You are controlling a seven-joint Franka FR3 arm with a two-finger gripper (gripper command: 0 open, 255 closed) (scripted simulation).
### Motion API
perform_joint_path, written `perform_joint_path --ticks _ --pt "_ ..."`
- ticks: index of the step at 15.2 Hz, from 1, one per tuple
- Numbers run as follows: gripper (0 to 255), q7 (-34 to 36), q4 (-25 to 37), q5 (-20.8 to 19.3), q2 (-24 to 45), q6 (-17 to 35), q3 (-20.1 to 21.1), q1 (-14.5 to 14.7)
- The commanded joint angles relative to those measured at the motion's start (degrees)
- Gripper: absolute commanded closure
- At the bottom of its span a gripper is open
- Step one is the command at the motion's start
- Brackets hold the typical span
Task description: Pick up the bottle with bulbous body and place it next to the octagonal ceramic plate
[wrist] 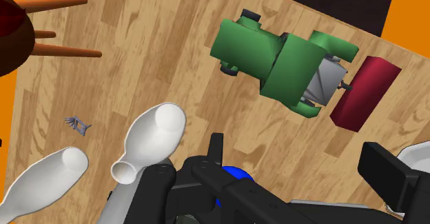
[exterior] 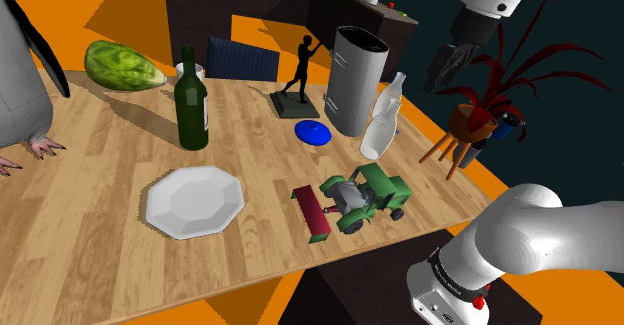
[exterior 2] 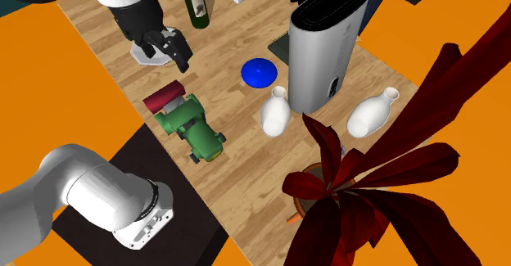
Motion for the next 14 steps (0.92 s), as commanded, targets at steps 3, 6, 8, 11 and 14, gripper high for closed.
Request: perform_joint_path --ticks 3,6,8,11,14 --pt "0 -2.3 -1.2 -1.0 1.5 3.1 -2.2 -0.4" --pt "0 -5.8 -2.4 -2.3 4.3 7.9 -5.6 -0.8" --pt "0 -8.1 -2.8 -3.0 6.6 11.0 -7.8 -1.1" --pt "0 -11.7 -2.8 -3.6 10.6 15.7 -11.2 -1.3" --pt "0 -15.3 -2.0 -3.6 15.3 20.2 -14.5 -1.3"
